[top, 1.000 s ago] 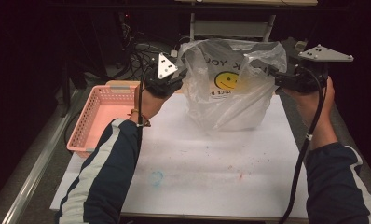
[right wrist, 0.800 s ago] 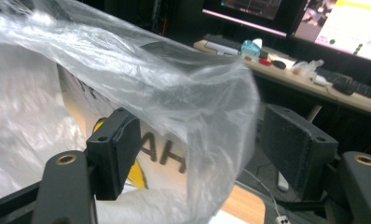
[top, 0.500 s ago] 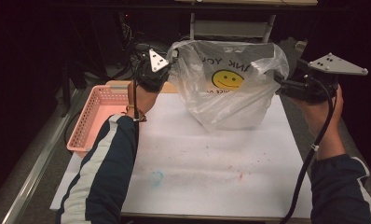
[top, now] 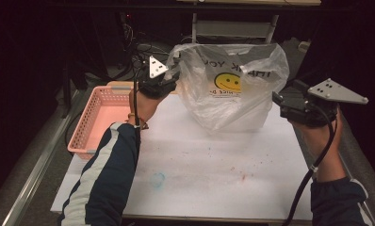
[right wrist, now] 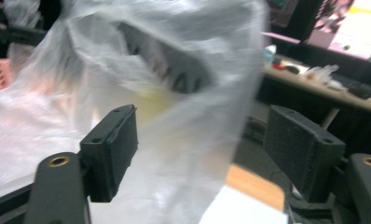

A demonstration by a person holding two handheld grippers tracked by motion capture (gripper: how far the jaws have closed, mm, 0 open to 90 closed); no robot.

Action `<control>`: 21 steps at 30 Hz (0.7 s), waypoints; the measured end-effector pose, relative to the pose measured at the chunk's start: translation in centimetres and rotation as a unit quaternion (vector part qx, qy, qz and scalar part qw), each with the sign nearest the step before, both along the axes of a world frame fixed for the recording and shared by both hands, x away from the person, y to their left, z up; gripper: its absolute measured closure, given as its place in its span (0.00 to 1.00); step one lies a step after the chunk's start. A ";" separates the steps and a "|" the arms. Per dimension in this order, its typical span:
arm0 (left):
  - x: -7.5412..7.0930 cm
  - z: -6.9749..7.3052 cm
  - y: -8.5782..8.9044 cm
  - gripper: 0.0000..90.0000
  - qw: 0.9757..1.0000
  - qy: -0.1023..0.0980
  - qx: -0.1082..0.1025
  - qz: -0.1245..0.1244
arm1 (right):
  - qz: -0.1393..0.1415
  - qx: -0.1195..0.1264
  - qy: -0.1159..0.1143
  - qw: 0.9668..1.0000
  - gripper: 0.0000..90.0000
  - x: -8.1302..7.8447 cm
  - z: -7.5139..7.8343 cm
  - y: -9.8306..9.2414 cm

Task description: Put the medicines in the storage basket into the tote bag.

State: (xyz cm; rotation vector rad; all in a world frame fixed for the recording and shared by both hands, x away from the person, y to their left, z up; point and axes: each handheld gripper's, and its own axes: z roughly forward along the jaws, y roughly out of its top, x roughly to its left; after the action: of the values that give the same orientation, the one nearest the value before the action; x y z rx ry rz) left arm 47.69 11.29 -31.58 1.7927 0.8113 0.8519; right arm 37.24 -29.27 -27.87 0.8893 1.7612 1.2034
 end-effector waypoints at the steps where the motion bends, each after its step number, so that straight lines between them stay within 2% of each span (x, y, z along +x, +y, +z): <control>1: -0.3 -0.1 0.0 0.43 1.000 -0.002 -0.003 -0.005 | -0.002 -0.003 0.001 1.000 0.32 -0.1 -0.5 0.0; 3: -1.0 -0.1 0.3 0.41 1.000 -0.007 -0.011 -0.023 | -0.003 0.003 0.002 1.000 0.33 -0.2 -1.3 0.0; 6: -2.1 -0.1 0.9 0.33 0.999 -0.017 -0.029 -0.027 | -0.003 0.007 0.010 1.000 0.32 -0.3 -2.1 -0.2; 9: -3.3 -0.1 1.3 0.28 0.999 -0.029 -0.026 -0.029 | -0.004 0.012 0.008 1.000 0.32 -0.6 -2.6 -0.4; 13: -4.6 -0.5 2.0 0.26 0.998 -0.030 -0.030 -0.036 | -0.005 0.010 0.016 1.000 0.31 -0.9 -3.3 -0.3; 17: -6.3 -1.5 2.6 0.26 0.998 -0.032 -0.012 -0.046 | -0.017 0.003 0.026 1.000 0.30 -1.2 -3.9 -0.6; 21: -7.8 -3.0 3.3 0.25 0.998 -0.020 0.005 -0.059 | -0.015 0.006 0.028 0.999 0.27 -1.6 -4.3 -1.1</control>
State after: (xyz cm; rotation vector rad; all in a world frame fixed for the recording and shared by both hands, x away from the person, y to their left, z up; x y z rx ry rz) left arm 39.90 14.58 -34.62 1.8089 0.6709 0.8135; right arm 35.65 -30.39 -32.17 0.9620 1.7813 1.1803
